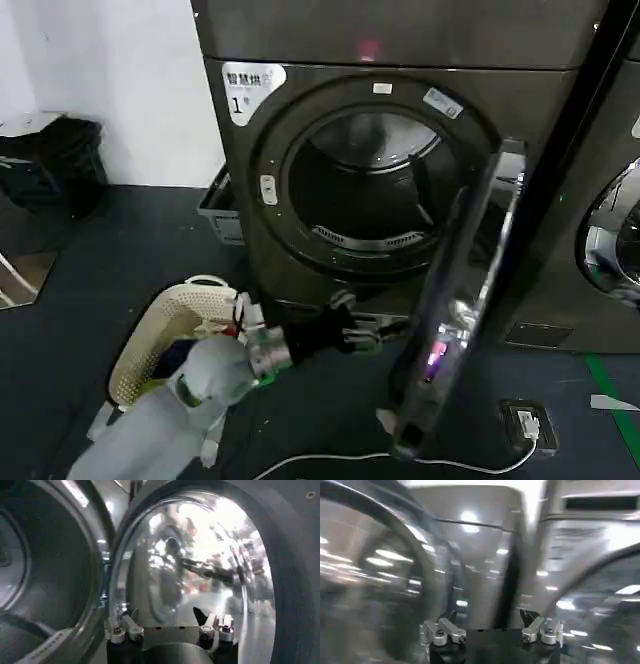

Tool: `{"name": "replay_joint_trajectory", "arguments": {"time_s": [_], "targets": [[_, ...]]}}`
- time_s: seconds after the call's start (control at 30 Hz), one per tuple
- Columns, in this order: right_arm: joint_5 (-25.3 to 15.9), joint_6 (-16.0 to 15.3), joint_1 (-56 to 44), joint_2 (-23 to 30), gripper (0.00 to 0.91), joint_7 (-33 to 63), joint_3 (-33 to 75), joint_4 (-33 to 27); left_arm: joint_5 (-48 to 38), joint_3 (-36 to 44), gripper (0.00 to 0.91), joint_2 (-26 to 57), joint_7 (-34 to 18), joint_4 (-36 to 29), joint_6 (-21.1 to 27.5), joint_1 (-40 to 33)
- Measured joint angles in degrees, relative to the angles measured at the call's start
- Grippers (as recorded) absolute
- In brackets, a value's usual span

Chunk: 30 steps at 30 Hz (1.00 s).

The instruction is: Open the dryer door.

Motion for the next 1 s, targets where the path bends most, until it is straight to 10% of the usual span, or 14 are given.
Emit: {"name": "replay_joint_trajectory", "arguments": {"time_s": [0.43, 1.0], "targets": [[-4.64, -5.27, -4.14, 1.35, 0.907, 23.26, 11.29, 5.72, -1.57, 8.24, 0.907, -2.42, -1.55, 0.73, -1.48, -4.95], [-7.14, -6.58, -12.45, 0.41, 0.907, 29.6, 28.09, 4.43, 0.26, 19.03, 0.907, -9.48, -2.34, 8.27, -2.47, -13.41]]}}
